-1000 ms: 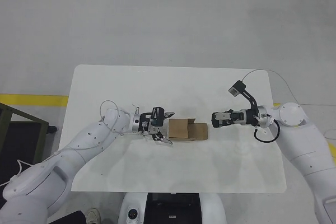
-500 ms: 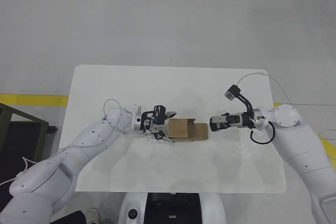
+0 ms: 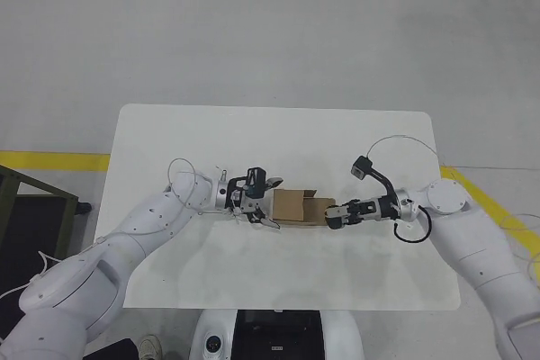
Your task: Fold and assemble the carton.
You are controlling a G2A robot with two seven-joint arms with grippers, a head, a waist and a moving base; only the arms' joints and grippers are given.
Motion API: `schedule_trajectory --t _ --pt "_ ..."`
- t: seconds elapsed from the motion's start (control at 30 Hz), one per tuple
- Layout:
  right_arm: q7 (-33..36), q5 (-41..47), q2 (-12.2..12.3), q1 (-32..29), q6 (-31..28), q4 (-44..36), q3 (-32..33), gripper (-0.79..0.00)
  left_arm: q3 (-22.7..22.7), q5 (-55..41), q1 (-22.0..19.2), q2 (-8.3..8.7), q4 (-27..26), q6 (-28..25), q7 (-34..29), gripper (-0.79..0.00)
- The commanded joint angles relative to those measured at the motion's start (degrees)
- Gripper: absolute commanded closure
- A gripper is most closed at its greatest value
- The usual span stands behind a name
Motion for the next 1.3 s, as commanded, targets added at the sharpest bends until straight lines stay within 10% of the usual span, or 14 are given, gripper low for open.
schedule_trajectory --t 0.0,1.27 --pt "0.13 -0.96 -0.20 -0.21 0.35 0.93 -0.70 0.000 -0.11 -0.01 0.04 -0.03 0.11 -0.10 0.09 -0.785" --pt "-7.76 -10.97 -6.06 4.74 3.91 11.05 -8.24 0.000 -1.45 0.44 0.46 -0.74 0.50 -2.44 -1.00 -0.622"
